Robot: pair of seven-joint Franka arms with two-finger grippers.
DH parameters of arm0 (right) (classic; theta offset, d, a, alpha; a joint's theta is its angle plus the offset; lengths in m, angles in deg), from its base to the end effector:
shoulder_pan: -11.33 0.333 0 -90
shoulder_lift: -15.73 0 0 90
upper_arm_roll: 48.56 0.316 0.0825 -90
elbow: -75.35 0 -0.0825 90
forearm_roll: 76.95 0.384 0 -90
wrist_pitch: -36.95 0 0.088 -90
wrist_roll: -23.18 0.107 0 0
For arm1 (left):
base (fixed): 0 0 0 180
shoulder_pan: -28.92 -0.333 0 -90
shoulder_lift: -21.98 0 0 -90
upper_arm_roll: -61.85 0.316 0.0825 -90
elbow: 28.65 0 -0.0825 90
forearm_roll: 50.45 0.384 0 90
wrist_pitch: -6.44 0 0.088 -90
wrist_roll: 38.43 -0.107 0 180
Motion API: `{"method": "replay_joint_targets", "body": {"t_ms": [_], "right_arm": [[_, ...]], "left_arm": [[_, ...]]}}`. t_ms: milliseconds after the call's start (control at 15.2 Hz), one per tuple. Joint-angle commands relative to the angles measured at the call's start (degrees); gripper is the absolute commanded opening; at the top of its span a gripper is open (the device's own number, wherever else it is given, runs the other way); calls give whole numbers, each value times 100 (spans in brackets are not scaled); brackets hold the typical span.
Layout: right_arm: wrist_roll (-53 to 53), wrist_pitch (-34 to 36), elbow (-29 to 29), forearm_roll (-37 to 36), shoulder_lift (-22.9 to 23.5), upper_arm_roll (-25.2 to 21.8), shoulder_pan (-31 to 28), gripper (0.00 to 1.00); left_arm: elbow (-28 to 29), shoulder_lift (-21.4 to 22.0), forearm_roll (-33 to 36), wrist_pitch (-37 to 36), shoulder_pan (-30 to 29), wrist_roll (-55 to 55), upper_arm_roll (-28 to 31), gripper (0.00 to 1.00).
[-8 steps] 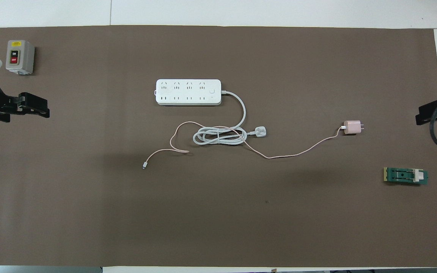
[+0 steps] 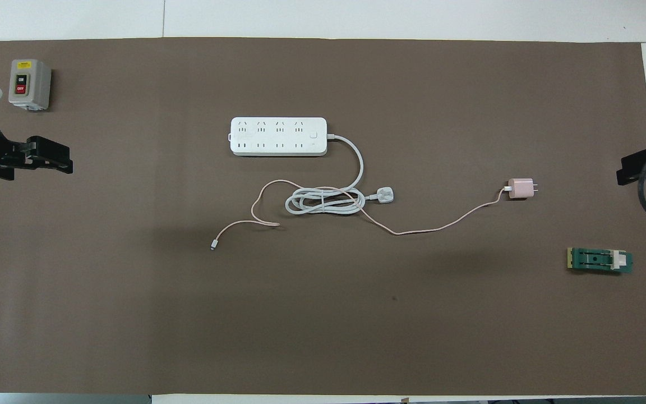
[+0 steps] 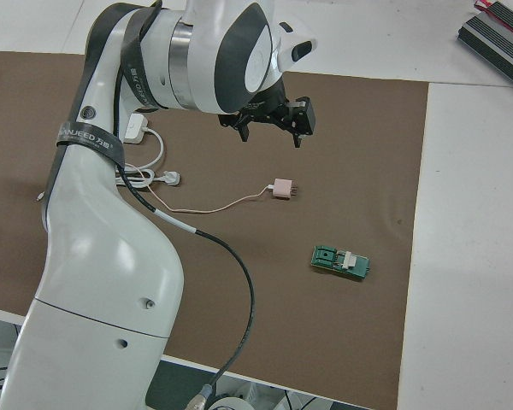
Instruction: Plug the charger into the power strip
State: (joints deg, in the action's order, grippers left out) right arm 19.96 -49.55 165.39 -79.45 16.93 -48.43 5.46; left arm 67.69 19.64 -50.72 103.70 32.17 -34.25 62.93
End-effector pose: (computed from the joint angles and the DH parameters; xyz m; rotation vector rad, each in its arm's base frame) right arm 0.5504 -0.0603 0.6076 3.1010 -0.0695 -0.1333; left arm 0.5723 -0.0223 0.5598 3.1383 0.0561 -0.0392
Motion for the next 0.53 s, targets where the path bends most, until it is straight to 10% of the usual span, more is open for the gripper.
{"method": "replay_joint_targets", "body": {"t_ms": [0,461], "right_arm": [[-100,11,109,-84,-119,48,-63,100],[714,-455,671,161,-94,31,-256,100]], "left_arm": [[-141,-91,-44,100,-44,-14,-2,100],[-247,-152,-43,118,-35,-14,-2,100]]}}
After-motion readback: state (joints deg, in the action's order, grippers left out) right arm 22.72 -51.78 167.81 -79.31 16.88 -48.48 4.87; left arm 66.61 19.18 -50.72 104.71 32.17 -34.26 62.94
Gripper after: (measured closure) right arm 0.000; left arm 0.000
